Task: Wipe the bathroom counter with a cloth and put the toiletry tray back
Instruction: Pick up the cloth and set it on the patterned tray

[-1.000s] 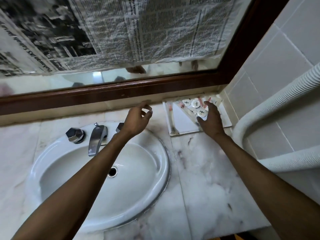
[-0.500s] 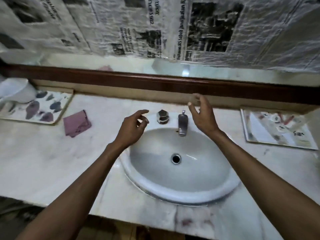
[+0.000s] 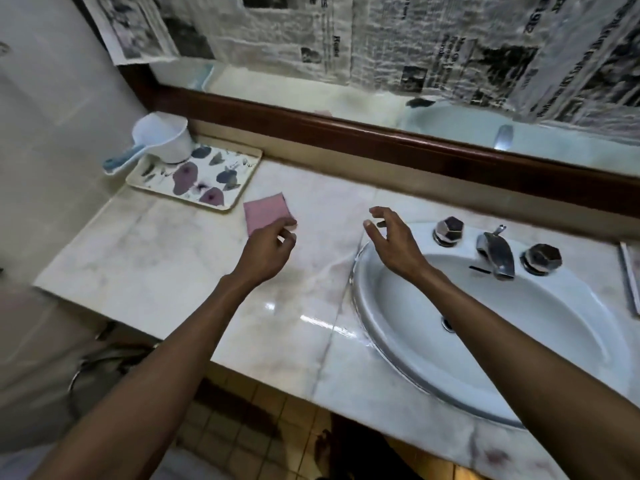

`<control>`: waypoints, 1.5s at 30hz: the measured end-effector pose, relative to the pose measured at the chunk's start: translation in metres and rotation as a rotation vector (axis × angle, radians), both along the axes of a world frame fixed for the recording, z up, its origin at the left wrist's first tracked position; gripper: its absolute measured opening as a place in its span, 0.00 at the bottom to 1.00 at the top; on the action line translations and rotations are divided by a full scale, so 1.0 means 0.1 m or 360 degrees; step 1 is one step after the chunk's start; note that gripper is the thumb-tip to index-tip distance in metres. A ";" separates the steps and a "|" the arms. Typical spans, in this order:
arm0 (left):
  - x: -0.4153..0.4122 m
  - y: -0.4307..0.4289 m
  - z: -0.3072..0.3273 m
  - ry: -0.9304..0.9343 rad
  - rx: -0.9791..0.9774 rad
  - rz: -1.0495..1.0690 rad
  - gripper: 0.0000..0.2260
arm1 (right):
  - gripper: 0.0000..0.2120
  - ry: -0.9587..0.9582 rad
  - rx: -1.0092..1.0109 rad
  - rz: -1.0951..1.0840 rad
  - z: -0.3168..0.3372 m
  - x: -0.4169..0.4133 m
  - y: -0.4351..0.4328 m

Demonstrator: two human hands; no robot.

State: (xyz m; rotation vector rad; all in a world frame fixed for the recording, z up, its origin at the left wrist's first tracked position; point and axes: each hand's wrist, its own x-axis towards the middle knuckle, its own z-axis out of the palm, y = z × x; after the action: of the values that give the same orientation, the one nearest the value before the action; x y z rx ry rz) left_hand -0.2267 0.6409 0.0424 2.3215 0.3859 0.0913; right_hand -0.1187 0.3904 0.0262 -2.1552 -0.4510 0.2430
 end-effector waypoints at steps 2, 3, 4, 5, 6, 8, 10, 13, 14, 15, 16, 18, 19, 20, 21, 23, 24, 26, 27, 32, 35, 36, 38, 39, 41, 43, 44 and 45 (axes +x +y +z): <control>0.04 0.17 -0.10 0.0050 0.0011 0.0039 0.14 | 0.20 0.0053 -0.0012 -0.0008 -0.11 0.09 0.16; 0.07 0.24 -0.15 0.0077 0.0022 0.0052 0.14 | 0.20 0.0076 -0.0018 -0.0015 -0.17 0.13 0.24; 0.10 0.32 -0.20 0.0101 0.0035 0.0055 0.15 | 0.20 0.0089 -0.0016 -0.0015 -0.23 0.18 0.33; 0.14 0.38 -0.24 0.0127 0.0044 0.0053 0.15 | 0.20 0.0111 -0.0014 -0.0009 -0.29 0.21 0.41; 0.18 0.45 -0.28 0.0155 0.0042 0.0058 0.16 | 0.20 0.0140 -0.0007 -0.0004 -0.35 0.25 0.49; 0.28 0.57 -0.34 0.0214 0.0038 0.0075 0.18 | 0.20 0.0197 0.0005 0.0000 -0.45 0.30 0.66; 0.38 0.70 -0.40 0.0256 0.0098 0.0061 0.20 | 0.20 0.0234 -0.0008 0.0010 -0.55 0.33 0.81; 0.54 0.87 -0.49 0.0289 0.0210 0.0038 0.22 | 0.20 0.0226 -0.0067 0.0053 -0.69 0.36 1.00; 0.61 0.93 -0.52 0.0303 0.0236 0.0038 0.22 | 0.20 0.0222 -0.0088 0.0050 -0.72 0.38 1.05; 0.68 0.99 -0.54 0.0330 0.0258 0.0039 0.22 | 0.20 0.0222 -0.0114 0.0044 -0.75 0.40 1.11; 0.77 1.05 -0.58 0.0353 0.0277 0.0028 0.22 | 0.20 0.0215 -0.0139 0.0031 -0.79 0.42 1.16; 0.96 1.14 -0.61 0.0406 0.0325 -0.0023 0.23 | 0.20 0.0184 -0.0192 -0.0003 -0.86 0.48 1.25; 1.06 1.17 -0.64 0.0437 0.0360 -0.0056 0.24 | 0.20 0.0163 -0.0223 -0.0017 -0.89 0.51 1.29; 1.16 1.22 -0.68 0.0472 0.0391 -0.0094 0.26 | 0.21 0.0146 -0.0251 -0.0035 -0.92 0.54 1.32; 1.24 1.25 -0.71 0.0503 0.0429 -0.0141 0.29 | 0.21 0.0142 -0.0276 -0.0061 -0.94 0.57 1.35; 1.38 1.34 -0.84 0.0513 0.0512 -0.0255 0.34 | 0.21 0.0140 -0.0322 -0.0123 -0.98 0.62 1.39; 1.43 1.39 -0.90 0.0496 0.0537 -0.0297 0.34 | 0.21 0.0135 -0.0344 -0.0154 -0.99 0.64 1.41; 1.51 1.48 -0.98 0.0442 0.0569 -0.0343 0.31 | 0.23 0.0131 -0.0374 -0.0227 -1.00 0.67 1.45; 1.54 1.53 -1.00 0.0404 0.0600 -0.0352 0.28 | 0.23 0.0127 -0.0394 -0.0256 -1.00 0.67 1.48; 1.65 1.75 -1.11 0.0367 0.0398 -0.0576 0.17 | 0.19 0.0080 -0.0501 -0.0428 -0.98 0.67 1.77; 1.72 1.84 -1.02 0.0252 0.0125 -0.0657 0.16 | 0.20 0.0061 -0.0557 -0.0448 -0.96 0.66 1.96; 1.75 1.89 -1.00 0.0212 0.0073 -0.0634 0.16 | 0.22 0.0061 -0.0578 -0.0447 -0.96 0.66 2.03; 1.78 2.03 -0.94 0.0115 -0.0036 -0.0542 0.16 | 0.27 0.0043 -0.0611 -0.0457 -0.97 0.67 2.15; 1.79 2.12 -0.90 0.0057 -0.0088 -0.0494 0.16 | 0.28 0.0022 -0.0630 -0.0464 -0.99 0.68 2.22; 1.82 2.32 -0.84 -0.0040 -0.0187 -0.0383 0.16 | 0.28 -0.0011 -0.0690 -0.0477 -1.02 0.70 2.36; 1.84 2.55 -0.80 -0.0094 -0.0299 -0.0216 0.16 | 0.28 -0.0045 -0.0770 -0.0471 -1.07 0.70 2.52; 1.85 2.66 -0.80 -0.0109 -0.0334 -0.0124 0.16 | 0.29 -0.0061 -0.0817 -0.0457 -1.10 0.68 2.62; 1.86 2.76 -0.80 -0.0123 -0.0359 -0.0039 0.16 | 0.31 -0.0074 -0.0865 -0.0438 -1.13 0.66 2.70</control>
State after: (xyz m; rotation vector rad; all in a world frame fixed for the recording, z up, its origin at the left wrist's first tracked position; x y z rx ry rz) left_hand -0.0412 0.9172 -0.0379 2.0931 0.3121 0.1187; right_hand -0.0527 0.6606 -0.0873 -2.7262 -0.1107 0.1729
